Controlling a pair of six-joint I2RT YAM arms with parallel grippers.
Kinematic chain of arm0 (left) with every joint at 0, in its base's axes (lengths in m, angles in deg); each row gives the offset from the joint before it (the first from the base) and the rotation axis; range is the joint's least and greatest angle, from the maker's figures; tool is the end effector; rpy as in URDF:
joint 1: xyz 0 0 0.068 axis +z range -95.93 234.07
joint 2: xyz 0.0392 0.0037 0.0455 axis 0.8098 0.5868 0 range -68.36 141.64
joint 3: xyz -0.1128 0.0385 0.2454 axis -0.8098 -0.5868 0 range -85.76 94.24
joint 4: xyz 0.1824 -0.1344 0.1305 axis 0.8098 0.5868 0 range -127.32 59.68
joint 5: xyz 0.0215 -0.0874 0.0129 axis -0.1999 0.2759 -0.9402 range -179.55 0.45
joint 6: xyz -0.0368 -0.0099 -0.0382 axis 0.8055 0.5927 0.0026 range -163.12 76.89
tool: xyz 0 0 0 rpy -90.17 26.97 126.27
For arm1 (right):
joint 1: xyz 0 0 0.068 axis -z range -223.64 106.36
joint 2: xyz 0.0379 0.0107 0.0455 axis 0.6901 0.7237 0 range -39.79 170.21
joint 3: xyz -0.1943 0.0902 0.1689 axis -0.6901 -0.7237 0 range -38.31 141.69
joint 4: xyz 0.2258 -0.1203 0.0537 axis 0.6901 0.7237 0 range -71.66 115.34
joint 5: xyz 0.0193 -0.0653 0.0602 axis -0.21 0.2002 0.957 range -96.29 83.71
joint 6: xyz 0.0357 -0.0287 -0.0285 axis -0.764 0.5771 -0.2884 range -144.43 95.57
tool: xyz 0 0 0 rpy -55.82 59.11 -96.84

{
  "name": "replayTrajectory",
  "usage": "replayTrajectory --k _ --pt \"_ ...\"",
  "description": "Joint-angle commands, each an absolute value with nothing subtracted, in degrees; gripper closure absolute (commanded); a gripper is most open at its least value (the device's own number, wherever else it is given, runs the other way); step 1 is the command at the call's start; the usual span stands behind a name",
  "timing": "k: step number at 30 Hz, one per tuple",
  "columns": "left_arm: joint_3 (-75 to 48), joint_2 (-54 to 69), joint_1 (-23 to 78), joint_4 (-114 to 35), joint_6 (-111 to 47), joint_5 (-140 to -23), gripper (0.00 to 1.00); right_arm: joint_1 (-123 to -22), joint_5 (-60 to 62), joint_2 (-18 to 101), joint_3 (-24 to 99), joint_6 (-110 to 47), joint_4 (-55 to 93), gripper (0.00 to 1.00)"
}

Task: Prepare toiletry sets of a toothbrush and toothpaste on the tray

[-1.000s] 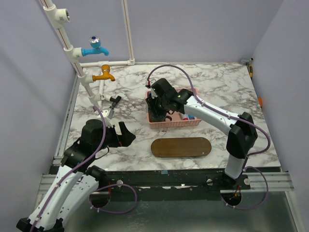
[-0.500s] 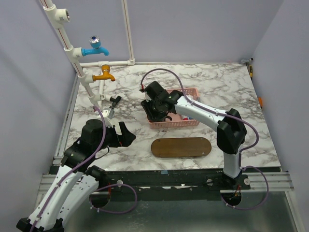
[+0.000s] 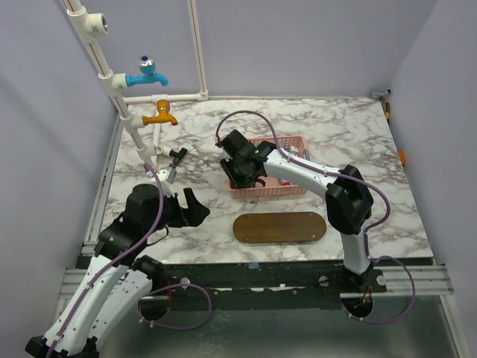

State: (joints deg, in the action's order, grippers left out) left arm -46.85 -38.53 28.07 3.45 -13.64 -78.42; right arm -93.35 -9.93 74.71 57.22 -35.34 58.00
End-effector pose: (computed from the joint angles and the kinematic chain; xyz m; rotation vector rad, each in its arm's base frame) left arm 0.1014 -0.0570 0.2855 0.0532 2.2120 -0.7642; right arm 0.2848 0.3323 0.2374 -0.8488 2.4806 0.2996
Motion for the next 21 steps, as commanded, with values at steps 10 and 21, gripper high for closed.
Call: replayTrajectory --k 10,21 --pt "-47.2 -38.7 27.8 2.3 -14.5 -77.1 0.01 -94.6 -11.1 78.9 60.4 -35.3 59.6 0.8" --pt "-47.2 -38.5 27.8 2.3 -14.6 -77.2 0.01 -95.2 -13.6 76.4 61.2 -35.1 59.5 1.0"
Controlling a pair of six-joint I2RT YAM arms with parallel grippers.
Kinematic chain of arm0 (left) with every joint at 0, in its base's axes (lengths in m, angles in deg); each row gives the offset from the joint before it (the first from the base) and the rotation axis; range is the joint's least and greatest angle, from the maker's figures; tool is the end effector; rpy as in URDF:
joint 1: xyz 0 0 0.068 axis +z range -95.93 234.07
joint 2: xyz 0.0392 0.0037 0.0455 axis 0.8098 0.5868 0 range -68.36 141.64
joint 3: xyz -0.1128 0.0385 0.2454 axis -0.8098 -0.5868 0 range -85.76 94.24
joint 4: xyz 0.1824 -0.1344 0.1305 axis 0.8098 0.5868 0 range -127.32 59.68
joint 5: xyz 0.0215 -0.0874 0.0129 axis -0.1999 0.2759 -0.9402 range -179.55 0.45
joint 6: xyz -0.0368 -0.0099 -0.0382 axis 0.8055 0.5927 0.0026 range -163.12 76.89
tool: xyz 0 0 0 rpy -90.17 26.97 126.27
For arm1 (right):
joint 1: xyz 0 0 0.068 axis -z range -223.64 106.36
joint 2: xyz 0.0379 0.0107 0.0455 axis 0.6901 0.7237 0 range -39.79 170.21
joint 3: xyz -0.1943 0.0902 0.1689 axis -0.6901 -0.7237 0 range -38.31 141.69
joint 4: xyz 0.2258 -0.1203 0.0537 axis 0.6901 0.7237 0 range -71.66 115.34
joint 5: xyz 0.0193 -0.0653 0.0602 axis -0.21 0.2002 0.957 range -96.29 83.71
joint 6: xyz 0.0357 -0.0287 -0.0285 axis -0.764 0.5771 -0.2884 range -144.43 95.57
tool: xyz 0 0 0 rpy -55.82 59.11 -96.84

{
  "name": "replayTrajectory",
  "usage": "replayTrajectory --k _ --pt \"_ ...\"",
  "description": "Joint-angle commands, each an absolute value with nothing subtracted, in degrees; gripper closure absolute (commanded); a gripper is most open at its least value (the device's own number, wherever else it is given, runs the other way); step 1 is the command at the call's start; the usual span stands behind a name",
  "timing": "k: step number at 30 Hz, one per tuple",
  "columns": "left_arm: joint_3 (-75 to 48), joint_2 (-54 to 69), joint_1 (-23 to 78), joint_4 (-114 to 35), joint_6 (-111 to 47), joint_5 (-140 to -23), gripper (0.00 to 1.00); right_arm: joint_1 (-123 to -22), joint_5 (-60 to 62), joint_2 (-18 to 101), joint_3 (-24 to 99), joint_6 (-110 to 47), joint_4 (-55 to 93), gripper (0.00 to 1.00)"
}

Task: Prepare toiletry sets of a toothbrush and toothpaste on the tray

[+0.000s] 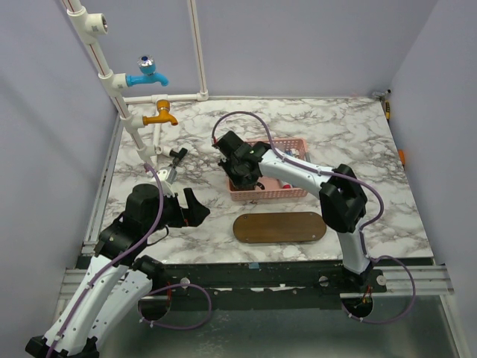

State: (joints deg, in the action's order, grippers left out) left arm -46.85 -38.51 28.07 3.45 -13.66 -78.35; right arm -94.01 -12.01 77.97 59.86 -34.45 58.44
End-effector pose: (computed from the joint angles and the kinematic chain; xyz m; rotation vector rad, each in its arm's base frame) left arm 0.1014 -0.0571 0.2855 0.0543 2.2124 -0.7652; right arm 0.2892 0.3435 0.2271 -0.8719 2.4760 0.2442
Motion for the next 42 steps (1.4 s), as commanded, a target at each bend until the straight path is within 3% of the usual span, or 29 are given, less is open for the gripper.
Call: replayTrajectory --k 1,24,42 --pt "-47.2 -38.5 27.8 2.3 -14.6 -77.2 0.01 -95.3 -14.0 75.8 61.1 -35.0 59.3 1.0" --pt "-47.2 -38.1 27.8 2.4 -14.5 -77.2 0.01 -95.7 -18.5 55.7 53.5 -35.6 63.4 1.0" --pt "-47.3 -39.2 27.8 2.4 -14.2 -78.1 0.01 -96.2 -17.7 34.6 31.7 -38.9 66.2 0.99"
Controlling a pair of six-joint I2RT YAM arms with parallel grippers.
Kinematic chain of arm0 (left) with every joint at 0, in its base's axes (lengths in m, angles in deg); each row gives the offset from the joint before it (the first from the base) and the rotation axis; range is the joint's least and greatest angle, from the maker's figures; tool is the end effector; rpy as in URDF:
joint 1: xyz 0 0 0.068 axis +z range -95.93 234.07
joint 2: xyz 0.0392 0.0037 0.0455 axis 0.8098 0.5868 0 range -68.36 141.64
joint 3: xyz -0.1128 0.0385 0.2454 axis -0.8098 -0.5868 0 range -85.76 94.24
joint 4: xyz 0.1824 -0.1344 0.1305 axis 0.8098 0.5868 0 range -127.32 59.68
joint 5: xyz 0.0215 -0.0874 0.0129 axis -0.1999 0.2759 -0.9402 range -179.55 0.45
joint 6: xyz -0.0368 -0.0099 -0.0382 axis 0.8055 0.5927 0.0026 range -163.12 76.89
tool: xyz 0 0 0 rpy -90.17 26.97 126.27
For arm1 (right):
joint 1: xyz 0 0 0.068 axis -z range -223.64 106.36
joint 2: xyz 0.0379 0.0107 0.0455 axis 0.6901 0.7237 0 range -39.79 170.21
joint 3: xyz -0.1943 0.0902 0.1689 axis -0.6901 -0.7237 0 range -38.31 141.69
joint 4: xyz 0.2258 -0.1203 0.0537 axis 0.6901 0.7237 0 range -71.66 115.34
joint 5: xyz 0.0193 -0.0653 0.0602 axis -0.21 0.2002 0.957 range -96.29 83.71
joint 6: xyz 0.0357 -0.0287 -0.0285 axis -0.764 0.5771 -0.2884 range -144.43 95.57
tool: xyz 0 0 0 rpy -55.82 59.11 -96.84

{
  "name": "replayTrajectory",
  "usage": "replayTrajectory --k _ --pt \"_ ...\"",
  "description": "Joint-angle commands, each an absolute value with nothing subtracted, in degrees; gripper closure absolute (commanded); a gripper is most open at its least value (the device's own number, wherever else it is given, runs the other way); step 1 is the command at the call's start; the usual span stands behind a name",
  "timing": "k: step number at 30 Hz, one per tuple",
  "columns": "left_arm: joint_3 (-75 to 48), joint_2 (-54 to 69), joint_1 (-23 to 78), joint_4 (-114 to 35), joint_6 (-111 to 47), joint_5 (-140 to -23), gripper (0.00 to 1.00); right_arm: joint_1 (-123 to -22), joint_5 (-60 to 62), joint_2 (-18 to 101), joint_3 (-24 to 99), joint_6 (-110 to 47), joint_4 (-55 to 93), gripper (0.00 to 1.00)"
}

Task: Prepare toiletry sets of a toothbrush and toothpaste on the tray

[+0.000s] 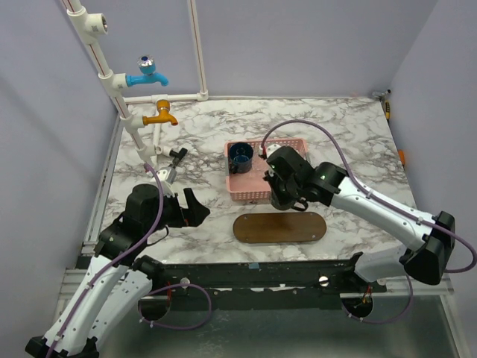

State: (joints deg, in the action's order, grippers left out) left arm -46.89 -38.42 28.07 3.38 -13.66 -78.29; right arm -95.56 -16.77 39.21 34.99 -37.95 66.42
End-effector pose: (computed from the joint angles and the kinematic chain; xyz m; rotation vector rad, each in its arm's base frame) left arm 0.1018 -0.0573 0.2852 0.0549 2.2137 -0.7659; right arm 0.1802 0.2193 0.3201 -0.7523 2.3887 0.2494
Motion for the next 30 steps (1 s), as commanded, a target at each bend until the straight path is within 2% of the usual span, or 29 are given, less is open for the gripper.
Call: replayTrajectory --k 1,11,21,30 --pt "-47.3 -39.2 27.8 2.4 -14.2 -78.1 0.01 -96.2 -17.9 33.7 30.4 -38.7 66.0 1.0" --pt "-47.3 -39.5 27.8 2.6 -14.1 -78.4 0.01 -96.2 -23.0 27.2 20.4 -30.1 61.7 1.0" --pt "-47.3 -39.6 27.8 2.6 -14.1 -78.4 0.01 -96.1 -20.8 27.5 19.9 -18.0 63.5 1.0" --pt "-47.4 -39.5 27.8 2.4 -14.2 -77.9 0.01 -96.1 -9.9 26.7 18.9 -11.6 68.3 1.0"
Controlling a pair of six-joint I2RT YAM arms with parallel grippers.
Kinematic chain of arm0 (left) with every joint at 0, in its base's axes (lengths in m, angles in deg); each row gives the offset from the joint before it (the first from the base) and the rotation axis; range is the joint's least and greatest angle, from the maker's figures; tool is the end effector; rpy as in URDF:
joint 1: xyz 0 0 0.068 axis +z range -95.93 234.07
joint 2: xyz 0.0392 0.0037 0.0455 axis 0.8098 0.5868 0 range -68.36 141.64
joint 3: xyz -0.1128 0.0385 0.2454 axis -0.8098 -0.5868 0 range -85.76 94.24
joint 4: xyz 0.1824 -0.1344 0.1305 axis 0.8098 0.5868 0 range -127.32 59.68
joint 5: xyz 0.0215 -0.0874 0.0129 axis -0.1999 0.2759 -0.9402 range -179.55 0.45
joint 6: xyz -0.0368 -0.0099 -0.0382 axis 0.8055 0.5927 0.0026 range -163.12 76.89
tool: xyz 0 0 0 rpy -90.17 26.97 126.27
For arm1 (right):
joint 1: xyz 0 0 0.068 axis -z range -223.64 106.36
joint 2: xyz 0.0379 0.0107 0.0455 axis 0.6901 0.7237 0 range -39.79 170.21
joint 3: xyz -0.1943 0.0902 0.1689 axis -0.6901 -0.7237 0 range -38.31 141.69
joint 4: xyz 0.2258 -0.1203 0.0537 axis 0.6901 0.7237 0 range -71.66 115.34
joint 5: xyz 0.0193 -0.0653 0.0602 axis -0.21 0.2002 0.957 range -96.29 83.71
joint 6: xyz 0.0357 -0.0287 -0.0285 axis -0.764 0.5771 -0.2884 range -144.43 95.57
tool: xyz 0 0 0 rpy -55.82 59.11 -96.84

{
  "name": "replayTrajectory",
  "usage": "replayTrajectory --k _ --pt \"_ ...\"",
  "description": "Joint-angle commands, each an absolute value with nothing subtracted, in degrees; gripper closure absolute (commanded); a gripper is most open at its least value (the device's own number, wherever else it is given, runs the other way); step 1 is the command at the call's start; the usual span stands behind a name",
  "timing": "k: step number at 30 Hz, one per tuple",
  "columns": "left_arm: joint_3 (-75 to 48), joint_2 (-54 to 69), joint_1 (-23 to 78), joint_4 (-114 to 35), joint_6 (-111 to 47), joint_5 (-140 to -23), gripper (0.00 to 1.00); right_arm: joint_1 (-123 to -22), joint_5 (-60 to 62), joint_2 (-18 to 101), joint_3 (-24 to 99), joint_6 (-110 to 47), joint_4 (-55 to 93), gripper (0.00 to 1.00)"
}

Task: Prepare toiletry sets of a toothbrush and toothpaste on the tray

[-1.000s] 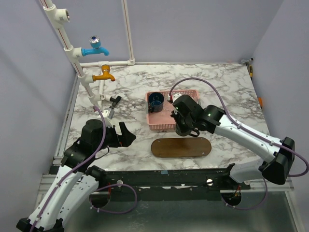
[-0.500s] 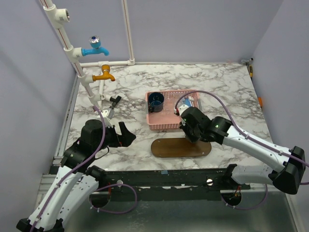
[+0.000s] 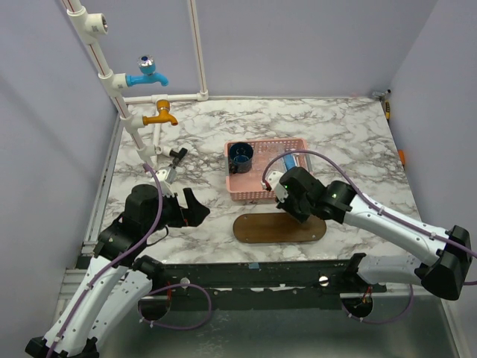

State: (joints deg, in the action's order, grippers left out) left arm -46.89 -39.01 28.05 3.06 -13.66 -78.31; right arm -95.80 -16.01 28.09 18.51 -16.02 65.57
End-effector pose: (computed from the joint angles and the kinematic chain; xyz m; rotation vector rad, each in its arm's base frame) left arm 0.1004 -0.0566 0.2867 0.0569 2.1974 -0.7708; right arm 0.1458 0.1778 0.2772 -1.2405 2.2471 0.0690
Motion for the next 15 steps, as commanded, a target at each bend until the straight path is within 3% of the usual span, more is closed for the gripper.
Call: replayTrajectory --k 1,8,15 --pt "-47.3 -39.4 27.8 2.4 -14.2 -77.8 0.01 -96.1 -8.7 26.6 19.1 -11.6 68.6 1.0" --pt "-47.3 -38.6 27.8 2.4 -14.2 -77.6 0.01 -96.1 2.2 29.8 23.7 -15.0 69.5 1.0" --pt "-47.3 -38.3 27.8 2.5 -14.3 -77.5 0.01 -96.2 -1.4 36.8 26.3 -27.6 66.3 0.99"
